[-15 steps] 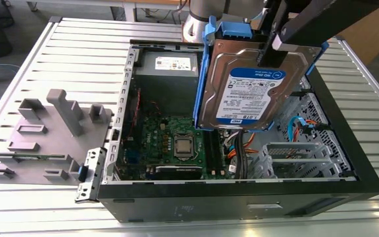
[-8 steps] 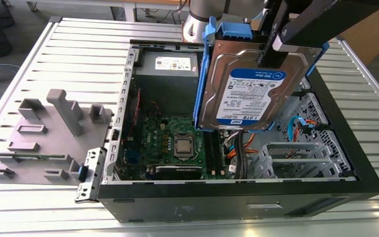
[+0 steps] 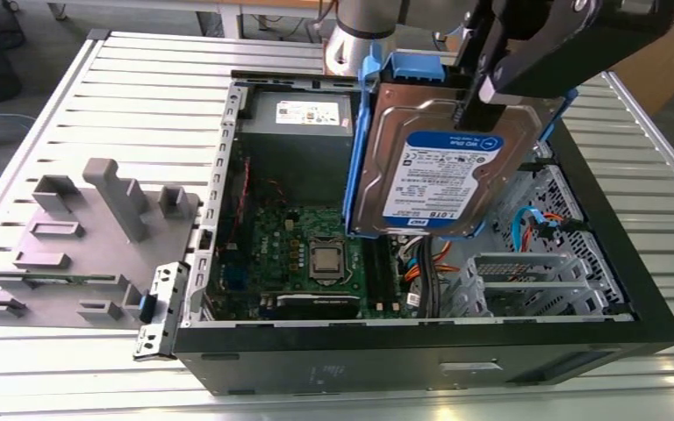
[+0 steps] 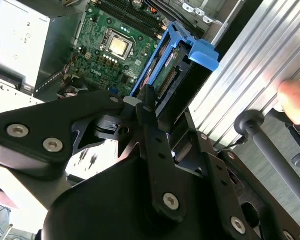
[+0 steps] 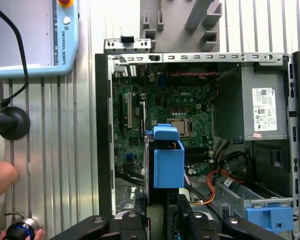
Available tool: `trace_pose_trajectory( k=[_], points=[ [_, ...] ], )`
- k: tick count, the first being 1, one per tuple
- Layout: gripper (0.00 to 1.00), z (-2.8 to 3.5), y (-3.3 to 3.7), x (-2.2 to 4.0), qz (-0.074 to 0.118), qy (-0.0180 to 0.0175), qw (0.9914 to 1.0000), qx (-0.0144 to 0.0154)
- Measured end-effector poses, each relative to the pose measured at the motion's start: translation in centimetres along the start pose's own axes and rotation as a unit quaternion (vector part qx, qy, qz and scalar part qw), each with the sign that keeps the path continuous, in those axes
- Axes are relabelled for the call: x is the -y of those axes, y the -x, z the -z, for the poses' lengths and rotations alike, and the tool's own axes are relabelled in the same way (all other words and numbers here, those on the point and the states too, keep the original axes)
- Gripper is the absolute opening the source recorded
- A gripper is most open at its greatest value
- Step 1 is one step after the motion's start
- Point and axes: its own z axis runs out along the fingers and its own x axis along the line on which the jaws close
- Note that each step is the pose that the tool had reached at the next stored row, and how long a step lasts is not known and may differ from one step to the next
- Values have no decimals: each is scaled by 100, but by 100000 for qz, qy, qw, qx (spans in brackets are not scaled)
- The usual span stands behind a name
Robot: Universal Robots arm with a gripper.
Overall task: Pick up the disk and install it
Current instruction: 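Pick up the disk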
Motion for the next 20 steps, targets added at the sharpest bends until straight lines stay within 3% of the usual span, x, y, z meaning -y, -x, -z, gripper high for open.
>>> trace_pose_trajectory(
  k=[13, 20],
  points=[
    [35, -231, -10, 8, 3, -1, 100000, 2],
    [35, -267, -12, 9, 3, 1, 100000, -9]
  ],
)
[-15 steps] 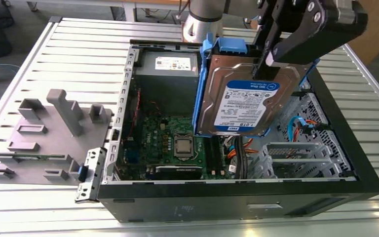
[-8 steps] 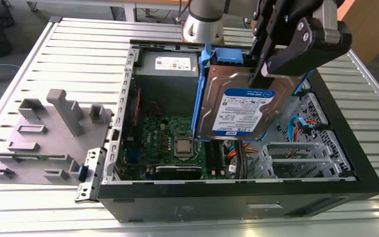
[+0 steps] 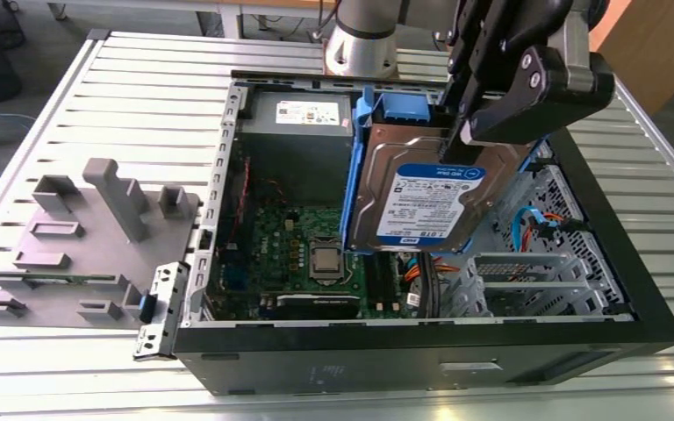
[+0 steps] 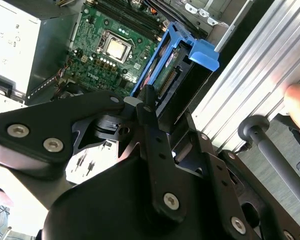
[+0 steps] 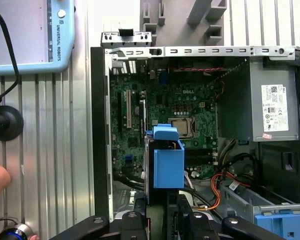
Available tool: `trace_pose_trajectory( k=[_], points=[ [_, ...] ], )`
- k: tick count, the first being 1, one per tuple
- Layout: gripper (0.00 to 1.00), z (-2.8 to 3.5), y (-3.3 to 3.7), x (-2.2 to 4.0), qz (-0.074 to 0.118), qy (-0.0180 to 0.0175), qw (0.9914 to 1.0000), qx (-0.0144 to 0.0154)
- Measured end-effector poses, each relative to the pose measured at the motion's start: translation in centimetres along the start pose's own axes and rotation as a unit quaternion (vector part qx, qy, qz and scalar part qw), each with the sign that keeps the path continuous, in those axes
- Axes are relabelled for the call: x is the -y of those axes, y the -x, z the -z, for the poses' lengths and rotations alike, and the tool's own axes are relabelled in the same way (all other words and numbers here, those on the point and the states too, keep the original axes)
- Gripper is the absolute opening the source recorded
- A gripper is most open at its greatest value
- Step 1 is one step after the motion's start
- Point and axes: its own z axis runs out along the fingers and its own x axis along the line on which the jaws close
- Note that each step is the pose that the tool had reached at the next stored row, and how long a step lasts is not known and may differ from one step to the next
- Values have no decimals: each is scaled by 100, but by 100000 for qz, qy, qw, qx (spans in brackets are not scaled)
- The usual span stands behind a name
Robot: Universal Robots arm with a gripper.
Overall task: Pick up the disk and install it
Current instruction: 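Pick up the disk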
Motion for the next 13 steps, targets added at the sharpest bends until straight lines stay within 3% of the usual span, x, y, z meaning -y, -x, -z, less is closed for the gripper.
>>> trace_pose_trajectory(
  k=[6, 13],
  points=[
    [35, -2, 0, 7, 8, -1, 100000, 12],
    [35, 1, 7, 129, -2, 0, 100000, 8]
  ],
)
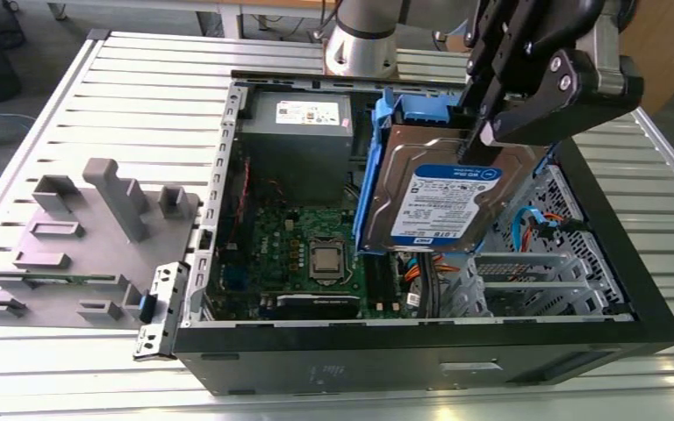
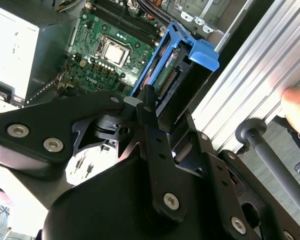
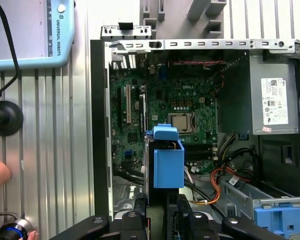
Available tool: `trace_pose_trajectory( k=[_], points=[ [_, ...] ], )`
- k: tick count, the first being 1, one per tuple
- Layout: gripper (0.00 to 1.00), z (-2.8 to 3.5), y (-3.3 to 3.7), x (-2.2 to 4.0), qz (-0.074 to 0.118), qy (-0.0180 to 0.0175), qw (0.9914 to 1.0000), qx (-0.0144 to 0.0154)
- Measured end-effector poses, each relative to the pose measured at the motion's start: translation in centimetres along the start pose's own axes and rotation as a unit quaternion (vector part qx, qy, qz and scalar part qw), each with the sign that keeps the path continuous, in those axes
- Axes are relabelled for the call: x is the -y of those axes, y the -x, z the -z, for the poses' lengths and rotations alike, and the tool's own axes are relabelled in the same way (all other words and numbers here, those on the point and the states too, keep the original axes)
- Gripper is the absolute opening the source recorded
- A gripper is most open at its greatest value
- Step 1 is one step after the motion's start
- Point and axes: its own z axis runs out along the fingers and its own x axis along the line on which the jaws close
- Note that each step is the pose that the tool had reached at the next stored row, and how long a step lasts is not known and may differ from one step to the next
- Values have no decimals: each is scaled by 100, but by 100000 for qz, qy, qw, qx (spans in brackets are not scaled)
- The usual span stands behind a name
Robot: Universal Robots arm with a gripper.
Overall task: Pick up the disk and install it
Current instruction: 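Pick up the disk, then insert the disk into the insertion slot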
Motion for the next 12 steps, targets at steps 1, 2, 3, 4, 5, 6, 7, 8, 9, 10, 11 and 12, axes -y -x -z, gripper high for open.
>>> trace_pose_trajectory(
  k=[1, 2, 3, 4, 5, 6, 7, 8, 9, 10, 11, 12],
  points=[
    [35, 0, 1, 20, -2, 1, 100000, -1],
    [35, 1, 2, 42, 2, 2, 100000, -2],
    [35, 1, 4, 64, 0, 2, 100000, -3],
    [35, 1, 5, 88, -1, 4, 100000, 1],
    [35, 2, 6, 112, 1, 5, 100000, -3],
    [35, 2, 8, 139, -4, 7, 100000, -1],
    [35, 4, 10, 166, -5, 10, 100000, -7],
    [35, 4, 11, 195, -1, 14, 100000, -6],
    [35, 4, 13, 223, 0, 15, 100000, -4],
    [35, 4, 14, 251, -2, 21, 100000, -1],
    [35, 4, 16, 280, 2, 26, 100000, 2],
    [35, 5, 17, 311, -3, 34, 100000, -2]
  ],
)
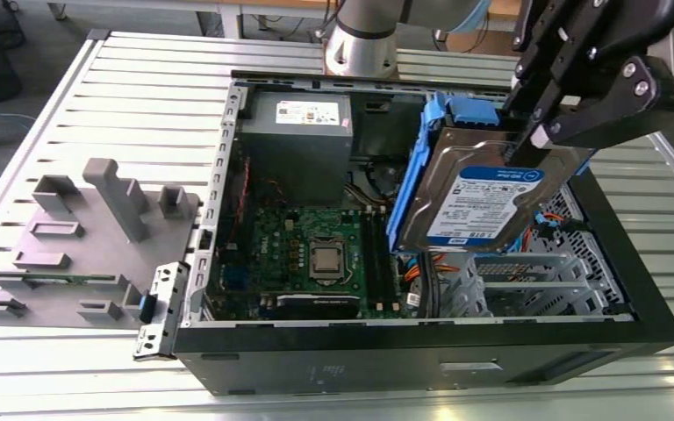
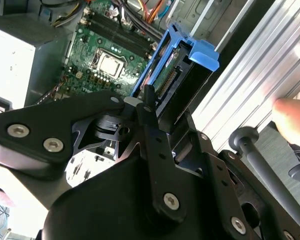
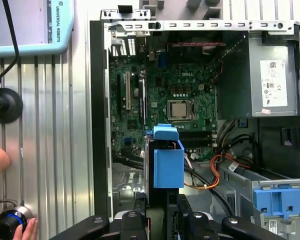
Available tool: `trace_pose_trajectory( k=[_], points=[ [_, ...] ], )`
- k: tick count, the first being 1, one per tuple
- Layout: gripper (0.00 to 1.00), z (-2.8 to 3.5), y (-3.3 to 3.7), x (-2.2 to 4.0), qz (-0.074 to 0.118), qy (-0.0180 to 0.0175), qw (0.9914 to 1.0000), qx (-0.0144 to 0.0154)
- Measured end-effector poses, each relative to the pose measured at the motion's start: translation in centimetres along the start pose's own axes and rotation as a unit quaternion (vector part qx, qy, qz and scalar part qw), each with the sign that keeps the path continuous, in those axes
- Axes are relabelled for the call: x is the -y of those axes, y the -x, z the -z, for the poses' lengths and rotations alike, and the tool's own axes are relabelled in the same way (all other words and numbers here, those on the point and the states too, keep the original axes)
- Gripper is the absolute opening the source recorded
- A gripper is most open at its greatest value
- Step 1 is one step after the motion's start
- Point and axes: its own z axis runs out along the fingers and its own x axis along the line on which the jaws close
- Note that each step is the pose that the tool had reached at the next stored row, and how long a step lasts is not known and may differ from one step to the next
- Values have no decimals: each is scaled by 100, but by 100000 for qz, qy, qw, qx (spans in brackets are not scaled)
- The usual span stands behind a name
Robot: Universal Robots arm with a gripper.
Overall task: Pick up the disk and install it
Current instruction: 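Insert the disk into the insertion slot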
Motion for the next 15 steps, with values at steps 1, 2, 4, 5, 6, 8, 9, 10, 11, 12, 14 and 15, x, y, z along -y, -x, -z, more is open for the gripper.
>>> trace_pose_trajectory(
  k=[1, 2, 4, 5, 6, 8, 9, 10, 11, 12, 14, 15],
  points=[
    [35, 0, 2, 35, 1, 8, 100000, 2],
    [35, 1, 3, 68, 1, 15, 100000, 0],
    [35, 2, 7, 136, 0, 35, 100000, -3],
    [35, 2, 9, 170, -1, 42, 100000, -3],
    [35, 2, 11, 202, -3, 52, 100000, -2],
    [35, 3, 15, 262, 0, 64, 100000, -4],
    [35, 3, 16, 277, 3, 65, 100000, -4],
    [35, 3, 16, 284, 2, 64, 100000, -3],
    [35, 3, 15, 286, 1, 62, 100000, -1],
    [35, 3, 12, 286, -10, 62, 100000, -6],
    [35, 2, -4, 288, -2, 64, 100000, -3],
    [35, 2, -14, 289, -2, 64, 100000, -4]
  ],
)
